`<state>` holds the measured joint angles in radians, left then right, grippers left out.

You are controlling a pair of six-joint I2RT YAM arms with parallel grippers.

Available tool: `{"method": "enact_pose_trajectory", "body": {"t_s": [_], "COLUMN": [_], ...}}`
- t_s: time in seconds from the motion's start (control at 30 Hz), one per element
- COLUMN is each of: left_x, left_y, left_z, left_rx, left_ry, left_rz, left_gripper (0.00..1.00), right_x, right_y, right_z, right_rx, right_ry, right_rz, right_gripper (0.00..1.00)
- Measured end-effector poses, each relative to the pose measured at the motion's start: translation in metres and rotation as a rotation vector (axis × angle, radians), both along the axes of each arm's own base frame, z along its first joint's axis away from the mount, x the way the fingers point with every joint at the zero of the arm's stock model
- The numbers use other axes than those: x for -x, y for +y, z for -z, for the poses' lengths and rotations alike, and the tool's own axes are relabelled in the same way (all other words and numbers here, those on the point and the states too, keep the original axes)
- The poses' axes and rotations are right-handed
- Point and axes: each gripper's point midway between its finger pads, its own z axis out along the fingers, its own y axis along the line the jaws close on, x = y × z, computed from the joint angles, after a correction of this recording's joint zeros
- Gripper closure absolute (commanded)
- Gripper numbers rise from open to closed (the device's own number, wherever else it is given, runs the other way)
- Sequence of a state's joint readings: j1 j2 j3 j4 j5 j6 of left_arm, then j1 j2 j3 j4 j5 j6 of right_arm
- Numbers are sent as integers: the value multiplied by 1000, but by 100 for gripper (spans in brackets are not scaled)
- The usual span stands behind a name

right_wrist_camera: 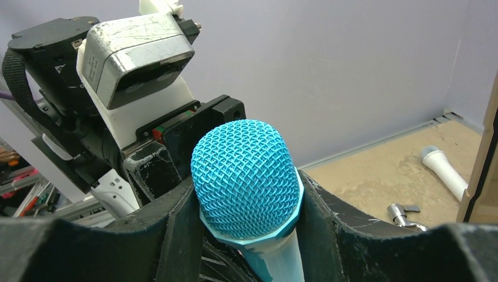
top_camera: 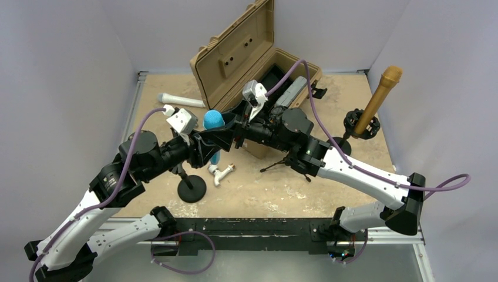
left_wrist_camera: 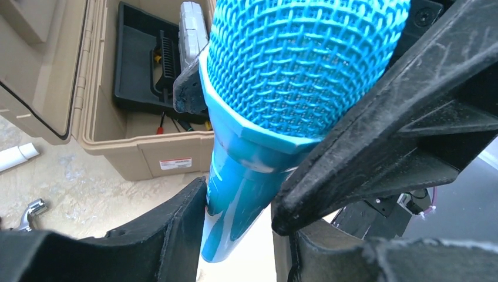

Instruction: Remove the microphone from the stand

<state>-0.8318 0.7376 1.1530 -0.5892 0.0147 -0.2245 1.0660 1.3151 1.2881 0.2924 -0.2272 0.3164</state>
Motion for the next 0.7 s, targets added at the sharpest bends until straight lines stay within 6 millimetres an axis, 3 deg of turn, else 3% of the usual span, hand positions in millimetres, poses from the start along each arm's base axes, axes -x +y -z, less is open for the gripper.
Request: {"method": "enact_pose_trajectory", "body": {"t_s": [0.07,0.13,0.2,0.23,0.4,0.7], "left_x": [-1,-2,-5,-8,-24,-54], "left_y": [0,0,2,3,19,47], "left_z": [1,2,3,3,3,7], "left_rx": [-2,-5,-9,-8,5,-17], "left_ry": [1,3,3,4,17,69], "left_rz": [-5,-11,-26,-48,-191,-456], "left_gripper": [100,100,100,100,100,100], "right_x": [-1,-2,-4,-6,-24,-36], "right_y": [0,0,0,-1,-24,-90], "right_z": [1,2,3,4,10,-25], "right_rx": [-6,-7,-7,-6,-19,-163], "right_ry": [4,5,7,14,66,97], "right_rz": [4,8,21,33,180,416], "right_gripper": [74,36,10,4,1,1]}}
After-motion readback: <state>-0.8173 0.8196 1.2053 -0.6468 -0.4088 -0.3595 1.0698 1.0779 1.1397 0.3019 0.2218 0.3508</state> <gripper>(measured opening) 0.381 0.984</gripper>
